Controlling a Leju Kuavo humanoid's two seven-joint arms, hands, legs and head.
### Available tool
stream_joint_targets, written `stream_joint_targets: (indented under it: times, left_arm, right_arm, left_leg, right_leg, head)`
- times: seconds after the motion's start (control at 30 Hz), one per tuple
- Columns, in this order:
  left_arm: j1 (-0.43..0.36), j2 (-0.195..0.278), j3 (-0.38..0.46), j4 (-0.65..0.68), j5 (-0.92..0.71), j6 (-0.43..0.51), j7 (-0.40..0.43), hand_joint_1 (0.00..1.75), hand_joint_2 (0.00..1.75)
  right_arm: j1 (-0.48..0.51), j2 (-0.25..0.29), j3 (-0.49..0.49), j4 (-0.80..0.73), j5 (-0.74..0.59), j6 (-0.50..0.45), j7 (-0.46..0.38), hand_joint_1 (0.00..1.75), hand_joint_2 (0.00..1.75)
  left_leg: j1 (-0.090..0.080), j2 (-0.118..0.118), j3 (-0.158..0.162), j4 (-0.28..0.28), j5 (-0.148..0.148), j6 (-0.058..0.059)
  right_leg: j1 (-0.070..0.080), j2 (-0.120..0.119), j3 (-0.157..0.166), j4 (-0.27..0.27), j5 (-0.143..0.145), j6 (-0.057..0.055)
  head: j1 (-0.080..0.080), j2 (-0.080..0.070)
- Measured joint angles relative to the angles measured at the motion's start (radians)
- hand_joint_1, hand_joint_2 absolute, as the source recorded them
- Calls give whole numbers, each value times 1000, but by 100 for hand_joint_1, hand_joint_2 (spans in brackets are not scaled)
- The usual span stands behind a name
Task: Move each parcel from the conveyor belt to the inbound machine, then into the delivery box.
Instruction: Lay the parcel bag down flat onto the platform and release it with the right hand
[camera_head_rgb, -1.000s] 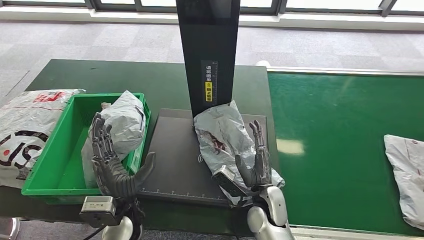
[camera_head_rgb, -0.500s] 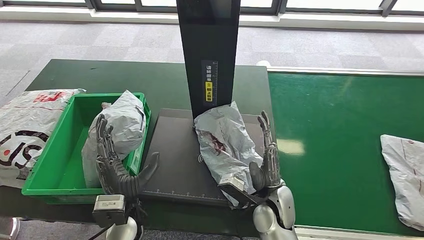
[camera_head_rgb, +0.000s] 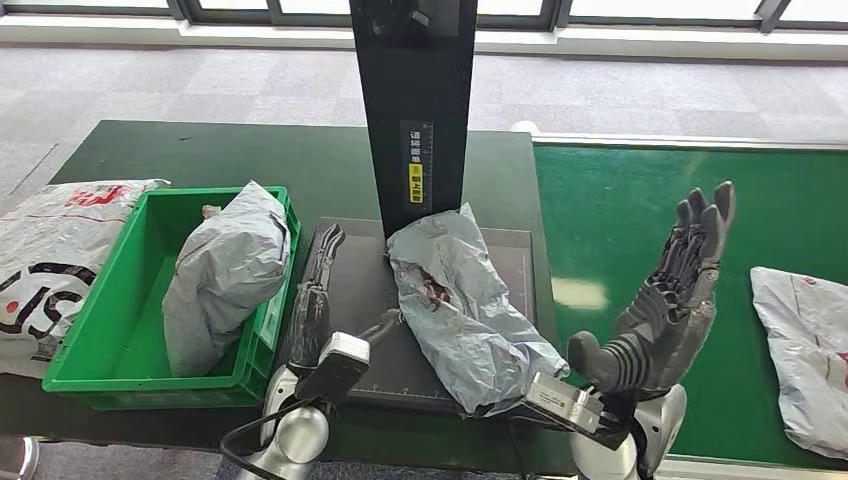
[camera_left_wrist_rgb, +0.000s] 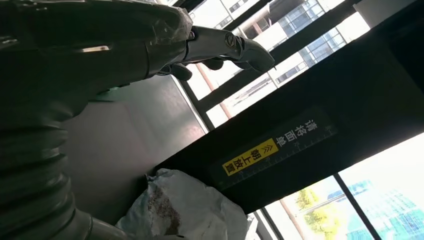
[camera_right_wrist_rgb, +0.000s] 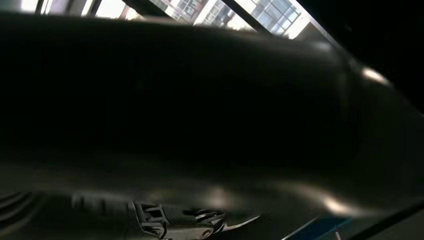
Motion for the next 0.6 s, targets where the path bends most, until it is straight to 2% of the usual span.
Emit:
stream_joint_targets:
  times: [0.23, 0.37, 0.6]
  left_arm:
    - [-165, -37, -27, 266, -21, -22, 2, 0, 175]
    - [-244, -59, -108, 395, 18, -18, 19, 0, 175]
    - [-332, -74, -238, 535, 38, -26, 127, 0, 175]
  right_arm:
    - [8, 0, -1, -82, -7, 1, 0, 0, 175]
    - [9, 0, -4, -88, -7, 1, 5, 0, 175]
    - [7, 0, -6, -87, -23, 2, 2, 0, 175]
  left_leg:
    - [0, 0, 0, 0, 0, 0]
    - [0, 0, -1, 0, 0, 0]
    - [0, -1, -7, 0, 0, 0]
  right_leg:
    - [0, 0, 1, 0, 1, 0]
    - [-1, 0, 1, 0, 1, 0]
    - [-1, -1, 1, 0, 1, 0]
  head:
    - [0, 0]
    - [0, 0]
    - [0, 0]
